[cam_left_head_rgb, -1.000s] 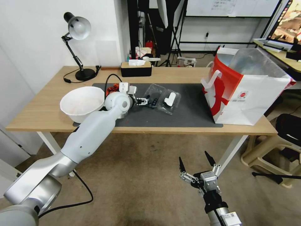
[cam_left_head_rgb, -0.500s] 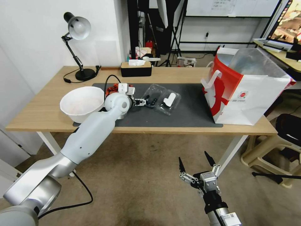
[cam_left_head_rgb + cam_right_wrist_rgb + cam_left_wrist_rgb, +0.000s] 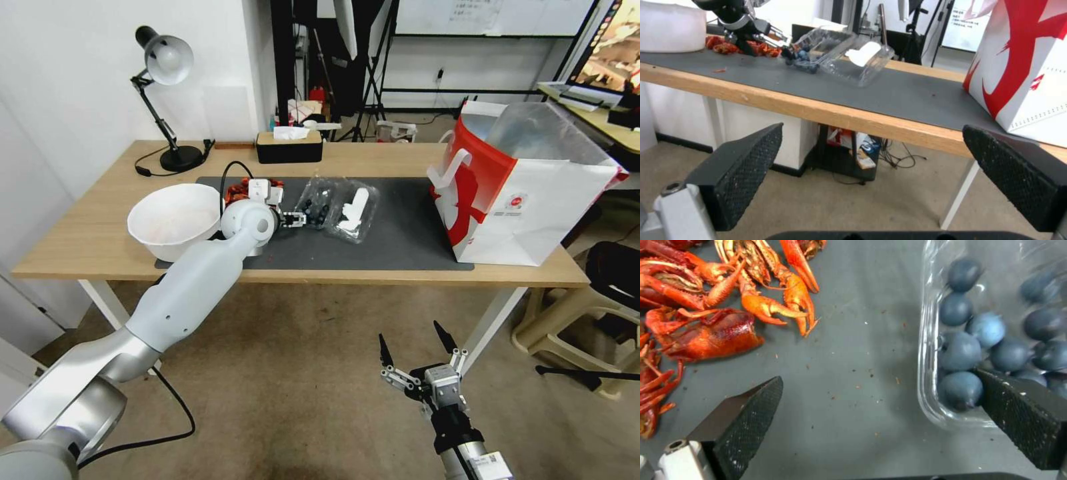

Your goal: Close the takeout container lid, then place the container into the takeout bag.

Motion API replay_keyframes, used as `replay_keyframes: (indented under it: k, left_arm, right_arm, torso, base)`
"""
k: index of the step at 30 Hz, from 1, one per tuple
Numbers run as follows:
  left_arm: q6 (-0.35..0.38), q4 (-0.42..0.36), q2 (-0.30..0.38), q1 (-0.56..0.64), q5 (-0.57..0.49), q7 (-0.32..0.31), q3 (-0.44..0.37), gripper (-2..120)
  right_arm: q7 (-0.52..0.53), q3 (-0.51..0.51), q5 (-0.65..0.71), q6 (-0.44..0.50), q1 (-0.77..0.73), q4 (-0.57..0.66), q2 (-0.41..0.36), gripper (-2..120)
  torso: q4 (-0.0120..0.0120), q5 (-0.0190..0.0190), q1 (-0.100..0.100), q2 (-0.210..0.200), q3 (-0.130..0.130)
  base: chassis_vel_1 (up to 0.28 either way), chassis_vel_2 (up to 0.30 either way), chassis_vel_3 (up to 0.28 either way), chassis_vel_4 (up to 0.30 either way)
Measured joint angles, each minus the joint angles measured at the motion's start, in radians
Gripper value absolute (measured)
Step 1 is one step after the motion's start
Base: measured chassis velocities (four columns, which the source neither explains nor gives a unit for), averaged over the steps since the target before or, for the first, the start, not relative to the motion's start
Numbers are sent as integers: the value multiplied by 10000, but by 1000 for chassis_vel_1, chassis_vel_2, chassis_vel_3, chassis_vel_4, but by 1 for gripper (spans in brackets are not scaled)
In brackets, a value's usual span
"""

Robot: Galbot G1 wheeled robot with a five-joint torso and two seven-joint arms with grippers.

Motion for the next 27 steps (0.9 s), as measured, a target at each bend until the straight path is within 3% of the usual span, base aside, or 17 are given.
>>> replay_keyframes:
  k: [12,27]
  left_arm:
    - [4,-368,80,45,-730,-876,-47,100]
    - [4,-533,114,188,-943,-1179,-129,100]
  right_arm:
    - [-2,-52,12,5,54,-98,-37,100]
    - [-11,-77,19,5,79,-103,-48,100]
  torso:
    - [-1,0,0,0,0]
    - [0,0,1,0,0]
  base:
    - [0,0,0,0]
    - [0,0,0,0]
